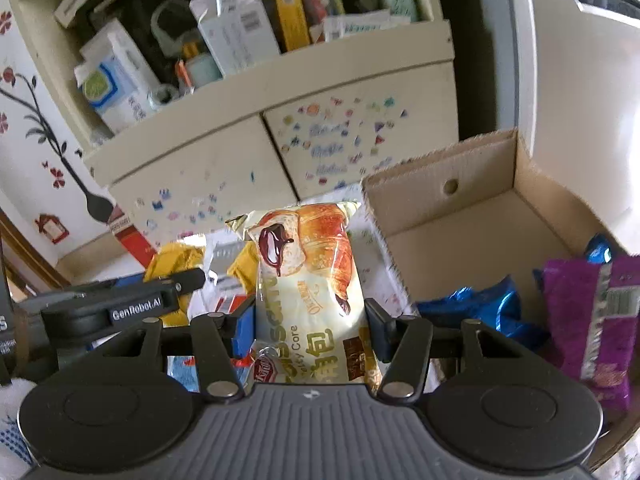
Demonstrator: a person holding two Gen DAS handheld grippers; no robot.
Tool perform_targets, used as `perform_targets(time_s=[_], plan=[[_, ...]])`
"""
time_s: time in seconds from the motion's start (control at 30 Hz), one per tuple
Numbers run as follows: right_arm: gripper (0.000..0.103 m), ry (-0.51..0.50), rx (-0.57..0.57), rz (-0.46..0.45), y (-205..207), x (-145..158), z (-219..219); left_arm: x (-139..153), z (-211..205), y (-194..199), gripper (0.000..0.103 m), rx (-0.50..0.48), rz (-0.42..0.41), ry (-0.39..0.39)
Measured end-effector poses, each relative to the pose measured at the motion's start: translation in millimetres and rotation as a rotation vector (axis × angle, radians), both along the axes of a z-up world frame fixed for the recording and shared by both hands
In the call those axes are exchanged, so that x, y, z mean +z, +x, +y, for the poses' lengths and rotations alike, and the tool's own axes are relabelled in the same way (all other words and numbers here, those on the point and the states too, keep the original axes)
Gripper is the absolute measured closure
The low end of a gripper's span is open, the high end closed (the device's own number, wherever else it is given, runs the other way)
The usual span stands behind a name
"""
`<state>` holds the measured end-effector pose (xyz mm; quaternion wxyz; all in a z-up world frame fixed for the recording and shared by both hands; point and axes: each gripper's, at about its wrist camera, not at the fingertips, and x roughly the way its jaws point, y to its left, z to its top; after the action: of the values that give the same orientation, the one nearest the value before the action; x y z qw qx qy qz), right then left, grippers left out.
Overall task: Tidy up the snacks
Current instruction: 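Lift both bags and carry them over the cardboard box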
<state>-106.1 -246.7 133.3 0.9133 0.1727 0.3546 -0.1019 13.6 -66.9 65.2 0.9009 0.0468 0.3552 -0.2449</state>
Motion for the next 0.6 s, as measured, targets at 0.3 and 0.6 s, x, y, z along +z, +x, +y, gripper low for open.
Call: perform_targets(time_s=[0.3, 0.6], plan=[[0.042, 0.019, -0.063, -0.087, -13, 23, -26, 17, -22, -9, 0.055, -0.058, -0.008, -0.080], [0.042, 0.049, -0.148, -0.156, -28, 42, -56, 31, -57, -24, 0.055, -0.141, -0.024, -0.142]])
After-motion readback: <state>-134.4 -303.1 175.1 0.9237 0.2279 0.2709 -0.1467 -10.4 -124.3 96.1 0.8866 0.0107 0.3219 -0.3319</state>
